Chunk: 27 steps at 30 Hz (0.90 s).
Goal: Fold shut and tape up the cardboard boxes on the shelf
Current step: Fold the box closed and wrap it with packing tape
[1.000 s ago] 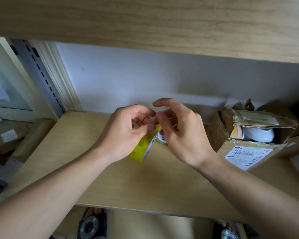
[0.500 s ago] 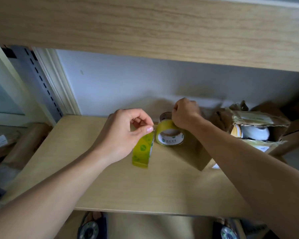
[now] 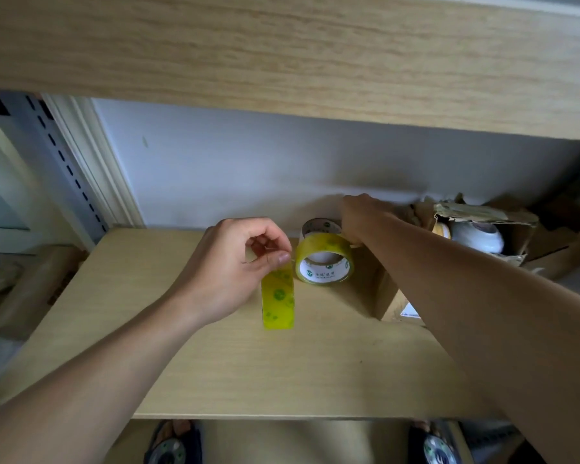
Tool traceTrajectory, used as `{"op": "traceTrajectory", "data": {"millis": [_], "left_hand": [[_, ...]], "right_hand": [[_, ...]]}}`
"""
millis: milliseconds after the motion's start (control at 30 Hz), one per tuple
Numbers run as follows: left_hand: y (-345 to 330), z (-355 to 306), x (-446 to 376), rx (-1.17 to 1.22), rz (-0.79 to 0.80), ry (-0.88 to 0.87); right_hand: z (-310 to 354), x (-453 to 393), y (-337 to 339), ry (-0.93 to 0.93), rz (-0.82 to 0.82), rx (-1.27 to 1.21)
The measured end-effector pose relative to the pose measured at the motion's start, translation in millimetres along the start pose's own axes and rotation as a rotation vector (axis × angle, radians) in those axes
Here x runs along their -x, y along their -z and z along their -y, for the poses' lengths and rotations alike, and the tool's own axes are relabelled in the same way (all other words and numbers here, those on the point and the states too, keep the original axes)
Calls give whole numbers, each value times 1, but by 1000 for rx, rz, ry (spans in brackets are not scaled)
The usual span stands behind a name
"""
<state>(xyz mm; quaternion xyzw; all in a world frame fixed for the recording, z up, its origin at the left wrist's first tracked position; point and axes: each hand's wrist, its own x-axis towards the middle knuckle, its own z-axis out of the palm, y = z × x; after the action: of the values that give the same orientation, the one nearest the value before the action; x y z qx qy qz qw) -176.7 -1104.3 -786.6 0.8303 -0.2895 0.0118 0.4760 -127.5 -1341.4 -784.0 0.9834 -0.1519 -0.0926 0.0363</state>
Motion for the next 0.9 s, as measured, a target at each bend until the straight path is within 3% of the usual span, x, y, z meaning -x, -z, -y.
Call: {"op": "traceTrajectory", "data": {"millis": [500, 767, 900], "left_hand": [[-3, 16, -8, 0, 22, 14], [3, 22, -7, -68, 49, 50], [7, 24, -7, -86, 77, 59]], "right_hand": [[14, 58, 47, 171, -158, -92], [-16, 113, 0, 216, -182, -337], [-24, 132, -18, 248, -109, -392]]}}
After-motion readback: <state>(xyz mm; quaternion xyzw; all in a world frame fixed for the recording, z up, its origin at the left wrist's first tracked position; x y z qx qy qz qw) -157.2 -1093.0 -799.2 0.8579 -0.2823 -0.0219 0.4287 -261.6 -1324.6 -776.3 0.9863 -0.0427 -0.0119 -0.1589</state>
